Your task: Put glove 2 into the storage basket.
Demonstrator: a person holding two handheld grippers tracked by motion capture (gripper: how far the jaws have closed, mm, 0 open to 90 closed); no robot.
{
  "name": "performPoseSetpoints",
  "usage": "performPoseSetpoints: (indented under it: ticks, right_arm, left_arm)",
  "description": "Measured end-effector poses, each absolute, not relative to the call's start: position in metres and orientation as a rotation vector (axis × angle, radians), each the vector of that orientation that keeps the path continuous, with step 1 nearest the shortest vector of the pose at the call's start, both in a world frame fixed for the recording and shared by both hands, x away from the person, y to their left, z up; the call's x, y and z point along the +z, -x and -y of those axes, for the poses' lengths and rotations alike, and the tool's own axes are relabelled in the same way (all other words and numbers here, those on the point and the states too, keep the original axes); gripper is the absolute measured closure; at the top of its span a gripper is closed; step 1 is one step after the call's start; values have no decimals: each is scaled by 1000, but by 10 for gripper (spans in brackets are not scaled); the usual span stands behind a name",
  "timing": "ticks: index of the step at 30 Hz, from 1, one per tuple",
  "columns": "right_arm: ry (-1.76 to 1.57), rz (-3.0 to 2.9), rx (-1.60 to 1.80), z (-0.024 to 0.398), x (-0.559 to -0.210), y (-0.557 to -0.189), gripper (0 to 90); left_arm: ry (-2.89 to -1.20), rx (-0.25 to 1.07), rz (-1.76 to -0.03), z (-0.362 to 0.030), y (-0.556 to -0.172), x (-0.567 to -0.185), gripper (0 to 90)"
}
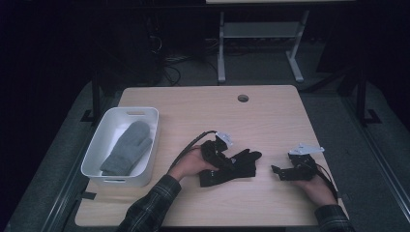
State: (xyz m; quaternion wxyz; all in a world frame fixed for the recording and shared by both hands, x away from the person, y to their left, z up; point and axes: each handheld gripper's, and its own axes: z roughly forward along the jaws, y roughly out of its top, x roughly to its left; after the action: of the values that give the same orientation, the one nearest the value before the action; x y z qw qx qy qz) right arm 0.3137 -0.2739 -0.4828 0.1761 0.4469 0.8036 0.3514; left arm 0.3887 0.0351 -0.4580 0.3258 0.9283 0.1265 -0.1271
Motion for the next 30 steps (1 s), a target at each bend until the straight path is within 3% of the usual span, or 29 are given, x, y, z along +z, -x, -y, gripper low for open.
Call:
performPoseSetpoints:
  ticks: [16, 30]
  right_arm:
    - [-1267, -2276, 996, 274, -483, -314, 127]
    - [-1268, -2275, 997, 273, -483, -314, 127]
  left_arm:
    - [-2414, -232, -493, -53, -380, -413, 684]
    - [-2331, -109, -623, -100, -377, -362, 684]
